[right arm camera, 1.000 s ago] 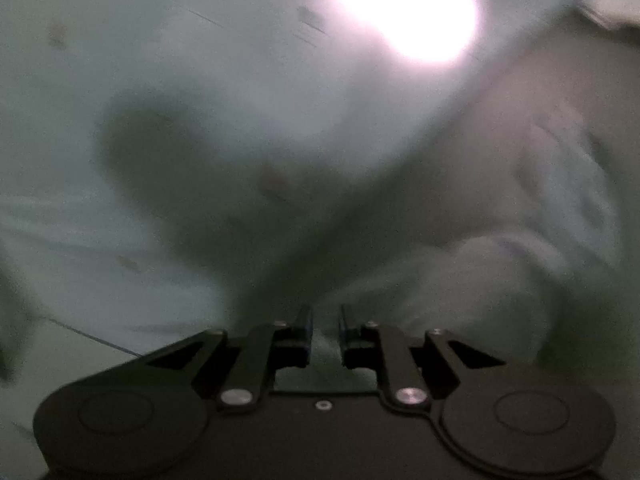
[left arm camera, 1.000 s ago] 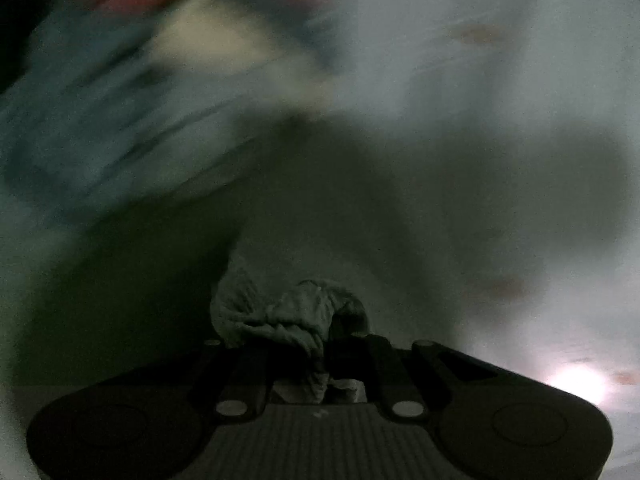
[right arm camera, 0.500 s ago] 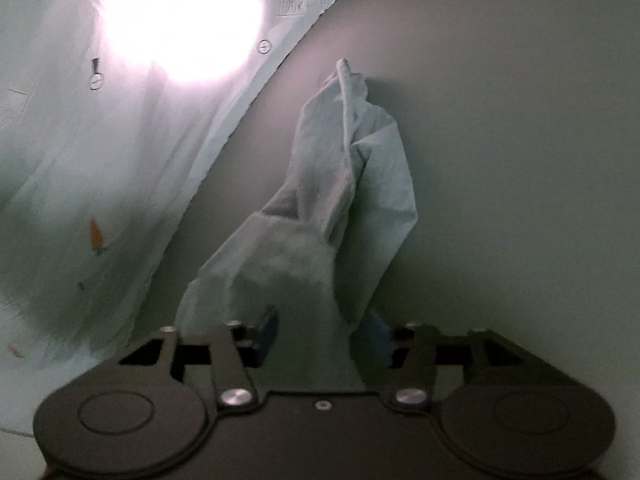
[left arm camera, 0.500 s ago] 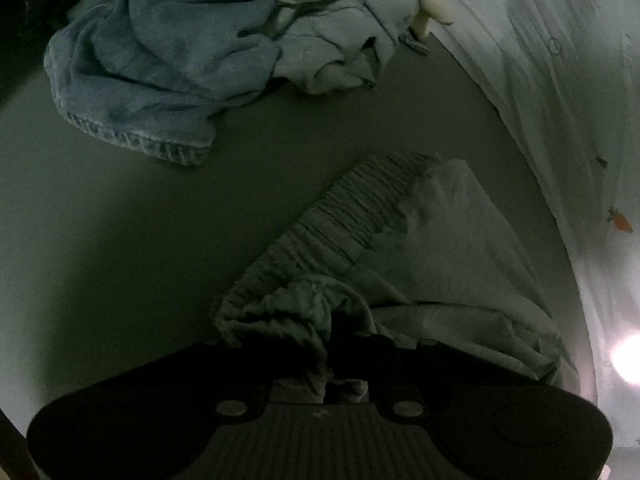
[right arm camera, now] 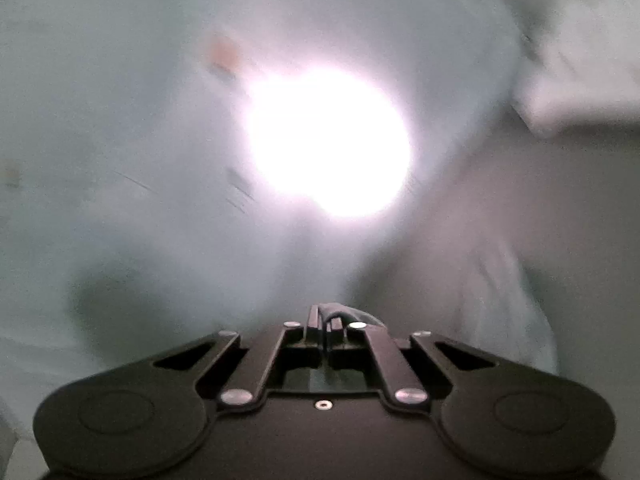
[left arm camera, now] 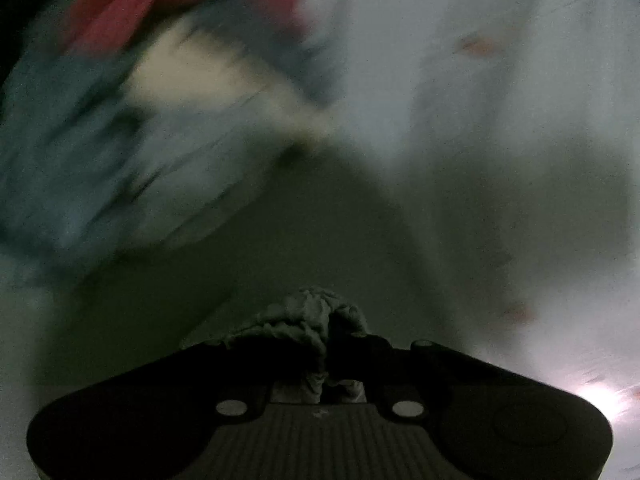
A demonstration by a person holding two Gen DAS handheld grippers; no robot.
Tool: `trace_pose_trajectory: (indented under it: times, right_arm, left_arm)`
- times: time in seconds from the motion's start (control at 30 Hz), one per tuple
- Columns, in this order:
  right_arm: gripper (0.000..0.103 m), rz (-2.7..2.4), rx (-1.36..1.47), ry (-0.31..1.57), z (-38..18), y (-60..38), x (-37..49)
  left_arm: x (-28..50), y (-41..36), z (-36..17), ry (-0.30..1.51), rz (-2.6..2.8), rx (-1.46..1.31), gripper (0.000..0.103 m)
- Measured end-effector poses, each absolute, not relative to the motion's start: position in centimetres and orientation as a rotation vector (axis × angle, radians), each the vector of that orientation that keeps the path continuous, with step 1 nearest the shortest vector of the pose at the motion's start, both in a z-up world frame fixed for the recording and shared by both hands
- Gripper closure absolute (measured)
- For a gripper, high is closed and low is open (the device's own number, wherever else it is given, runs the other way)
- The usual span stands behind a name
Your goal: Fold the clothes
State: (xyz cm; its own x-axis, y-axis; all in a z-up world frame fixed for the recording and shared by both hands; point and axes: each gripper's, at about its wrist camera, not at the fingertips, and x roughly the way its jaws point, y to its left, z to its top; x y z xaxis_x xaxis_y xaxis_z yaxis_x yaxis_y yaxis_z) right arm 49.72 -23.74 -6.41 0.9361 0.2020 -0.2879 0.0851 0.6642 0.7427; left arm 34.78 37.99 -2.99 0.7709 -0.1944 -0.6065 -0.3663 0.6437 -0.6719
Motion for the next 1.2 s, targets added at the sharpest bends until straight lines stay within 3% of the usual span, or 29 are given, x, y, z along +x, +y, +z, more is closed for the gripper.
trace_pose_trajectory:
  times: [0.17,0.3,0.4,0.63,0.73,0.77,0.83,1.0,1.2]
  right_arm:
    - [0.101,0.147,0.608,-0.004,5.0,-23.8,44.2]
    - [0.101,0.106,0.523,-0.094,6.7,-24.0,39.2]
    - [0.1,0.023,0.517,0.019,3.1,-24.7,37.5]
    - [0.098,-0.239,0.793,0.628,-15.1,-27.4,36.1]
    - [0.093,-0.372,0.834,0.763,-21.0,-27.6,34.2]
    - [0.091,-0.396,0.854,0.782,-21.9,-27.7,34.2]
    - [0.076,-0.423,0.92,0.776,-23.1,-28.6,33.3]
    - [0.058,-0.517,0.924,0.726,-23.6,-30.0,33.2]
    - [0.055,-0.517,0.927,0.742,-24.6,-31.2,35.1]
  left_arm:
    - [34.6,38.2,5.1,0.464,-0.08,-0.93,0.095]
    - [31.8,38.5,6.2,0.429,-0.112,-0.906,0.095]
    - [29.7,38.9,3.6,0.504,-0.065,-0.893,0.095]
    - [25.0,40.2,-9.4,0.877,0.247,-0.881,0.095]
    - [23.6,40.5,-13.3,0.993,0.347,-0.838,0.095]
    - [23.0,40.7,-14.0,1.003,0.362,-0.845,0.094]
    - [22.1,41.2,-14.5,0.989,0.361,-0.886,0.094]
    - [22.2,40.6,-13.4,0.984,0.347,-0.831,0.091]
    - [23.4,38.5,-14.1,1.038,0.375,-0.711,0.091]
